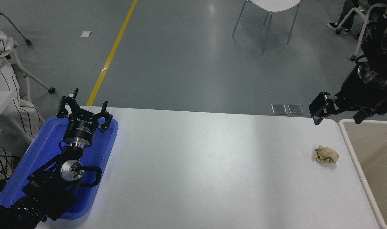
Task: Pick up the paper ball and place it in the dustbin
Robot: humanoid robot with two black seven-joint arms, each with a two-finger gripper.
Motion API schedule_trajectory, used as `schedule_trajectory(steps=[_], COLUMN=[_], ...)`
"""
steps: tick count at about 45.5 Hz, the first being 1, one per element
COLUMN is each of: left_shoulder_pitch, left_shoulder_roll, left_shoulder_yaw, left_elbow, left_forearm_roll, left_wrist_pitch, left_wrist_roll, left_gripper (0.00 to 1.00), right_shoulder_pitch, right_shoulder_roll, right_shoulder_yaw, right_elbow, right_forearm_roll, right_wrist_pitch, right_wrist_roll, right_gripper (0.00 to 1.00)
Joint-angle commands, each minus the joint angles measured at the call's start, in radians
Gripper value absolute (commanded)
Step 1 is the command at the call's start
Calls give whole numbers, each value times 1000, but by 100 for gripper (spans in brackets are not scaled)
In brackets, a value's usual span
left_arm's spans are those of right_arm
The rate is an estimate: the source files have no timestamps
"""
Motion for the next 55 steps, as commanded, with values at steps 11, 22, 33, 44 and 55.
schedule_trajectory(steps=[11, 22, 33, 44, 55], left_shoulder_pitch=[0, 0, 0, 0, 0], left_shoulder_roll=[0, 0, 0, 0, 0], left_shoulder_yaw=[0, 0, 0, 0, 0], left_elbow=[0, -1, 0, 0, 0], left_forearm_roll=[0, 0, 0, 0, 0], left_wrist_pitch=[0, 0, 0, 0, 0], left_wrist_roll=[0, 0, 0, 0, 0], left_gripper=[100, 100, 100, 100, 100], right_shoulder_pitch=[-72, -134, -308, -552, -790], right_shoulder_roll=[-50, -71, -76, -71, -60], right_shoulder_yaw=[12, 15, 25, 117, 223], right_elbow=[-35, -36, -110, -324, -555], right_forearm_roll=[-2, -2, -4, -7, -16], right_wrist_pitch=[-130, -296, -436, -462, -462], right_wrist_roll=[0, -1, 0, 0, -1], right_gripper=[100, 100, 100, 100, 100])
